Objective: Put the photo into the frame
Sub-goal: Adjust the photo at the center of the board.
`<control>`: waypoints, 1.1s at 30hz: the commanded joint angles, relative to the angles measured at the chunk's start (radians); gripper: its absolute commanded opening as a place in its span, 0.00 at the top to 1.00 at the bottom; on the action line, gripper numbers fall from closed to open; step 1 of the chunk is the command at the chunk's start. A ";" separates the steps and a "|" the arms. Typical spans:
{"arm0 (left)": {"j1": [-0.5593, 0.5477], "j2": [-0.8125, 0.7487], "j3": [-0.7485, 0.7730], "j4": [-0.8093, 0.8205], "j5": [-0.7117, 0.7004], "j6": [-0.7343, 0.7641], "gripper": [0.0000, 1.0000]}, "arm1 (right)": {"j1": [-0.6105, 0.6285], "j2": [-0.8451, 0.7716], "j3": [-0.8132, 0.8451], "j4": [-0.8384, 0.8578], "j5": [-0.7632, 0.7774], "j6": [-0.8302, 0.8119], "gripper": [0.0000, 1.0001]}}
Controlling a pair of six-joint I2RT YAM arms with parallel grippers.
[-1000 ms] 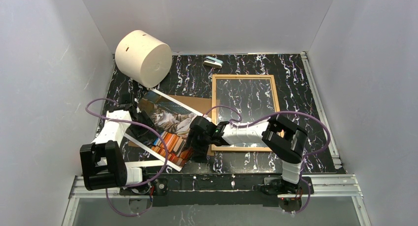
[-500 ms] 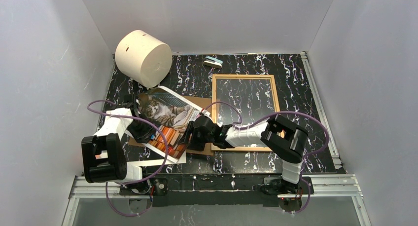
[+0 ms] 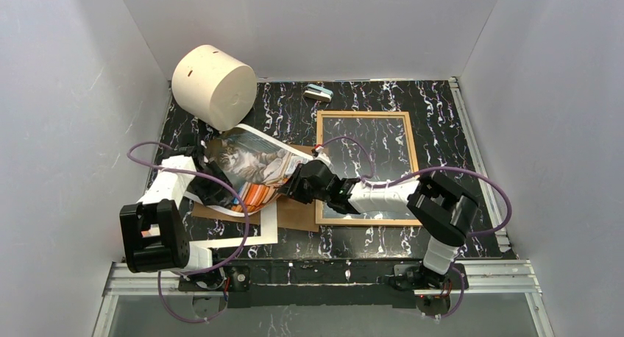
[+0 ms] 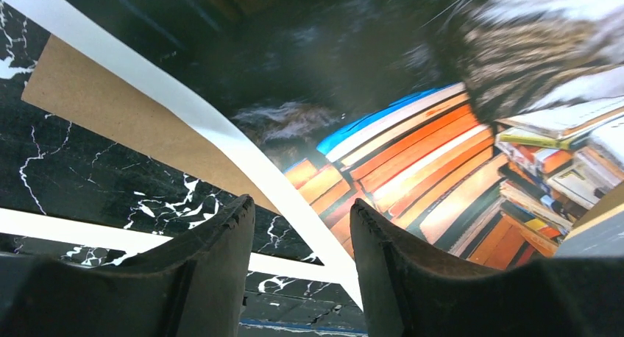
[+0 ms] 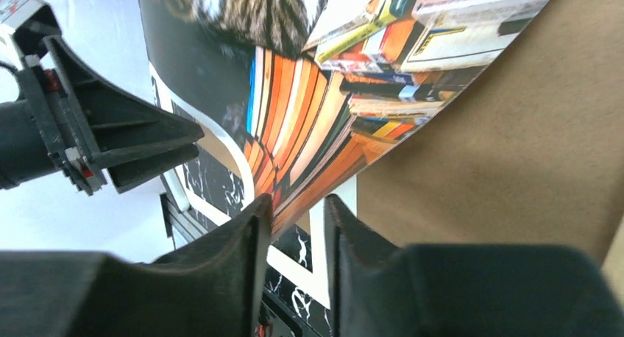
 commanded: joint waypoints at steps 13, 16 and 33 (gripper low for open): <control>-0.003 -0.015 0.131 -0.072 0.030 -0.034 0.50 | -0.114 -0.105 0.048 -0.350 0.091 -0.089 0.98; -0.004 -0.019 0.135 -0.072 0.042 -0.041 0.49 | -0.129 -0.122 0.050 -0.311 0.104 -0.244 0.99; -0.004 0.007 0.111 -0.050 -0.045 -0.042 0.37 | -0.388 -0.189 -0.016 -0.209 -0.161 -0.713 0.99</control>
